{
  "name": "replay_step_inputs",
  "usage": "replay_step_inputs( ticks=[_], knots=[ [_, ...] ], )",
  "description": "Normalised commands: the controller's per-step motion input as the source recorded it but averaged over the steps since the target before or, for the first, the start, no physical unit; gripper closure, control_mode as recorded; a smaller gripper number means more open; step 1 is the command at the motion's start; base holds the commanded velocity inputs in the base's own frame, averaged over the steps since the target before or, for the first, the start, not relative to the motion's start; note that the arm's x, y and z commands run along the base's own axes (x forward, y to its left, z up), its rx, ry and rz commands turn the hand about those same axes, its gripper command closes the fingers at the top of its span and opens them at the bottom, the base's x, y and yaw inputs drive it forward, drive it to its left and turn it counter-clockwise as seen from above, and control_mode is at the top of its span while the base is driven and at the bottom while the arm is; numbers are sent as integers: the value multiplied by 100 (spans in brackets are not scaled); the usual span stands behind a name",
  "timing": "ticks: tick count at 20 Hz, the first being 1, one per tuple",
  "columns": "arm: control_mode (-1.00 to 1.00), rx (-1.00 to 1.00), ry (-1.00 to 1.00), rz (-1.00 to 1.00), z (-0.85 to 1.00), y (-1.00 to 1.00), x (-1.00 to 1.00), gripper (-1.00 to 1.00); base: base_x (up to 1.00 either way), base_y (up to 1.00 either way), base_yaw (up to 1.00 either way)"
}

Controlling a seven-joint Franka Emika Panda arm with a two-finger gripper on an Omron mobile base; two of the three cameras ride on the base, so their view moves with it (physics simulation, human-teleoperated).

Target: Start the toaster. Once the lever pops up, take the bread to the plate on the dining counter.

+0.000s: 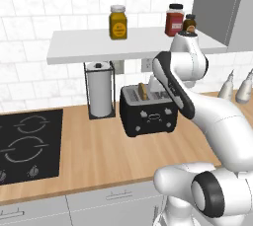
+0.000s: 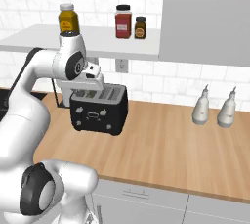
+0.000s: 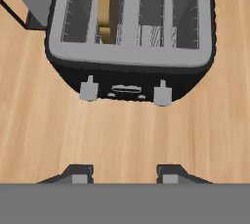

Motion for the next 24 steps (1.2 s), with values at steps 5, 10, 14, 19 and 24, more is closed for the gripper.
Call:
replay_step_inputs(
  ticks=[5, 10, 14, 19, 24],
  knots=[
    [-100, 0, -1, 0, -4, 0, -12, -100, 0, 0, 0],
    [-100, 0, -13, -1, -35, 5, -47, -100, 0, 0, 0],
    [-100, 0, -11, -8, -34, 36, -30, -100, 0, 0, 0],
    [-100, 0, -9, -13, -32, 33, -2, -100, 0, 0, 0],
    [-100, 3, -4, -8, -26, 7, 3, -100, 0, 0, 0]
  ],
)
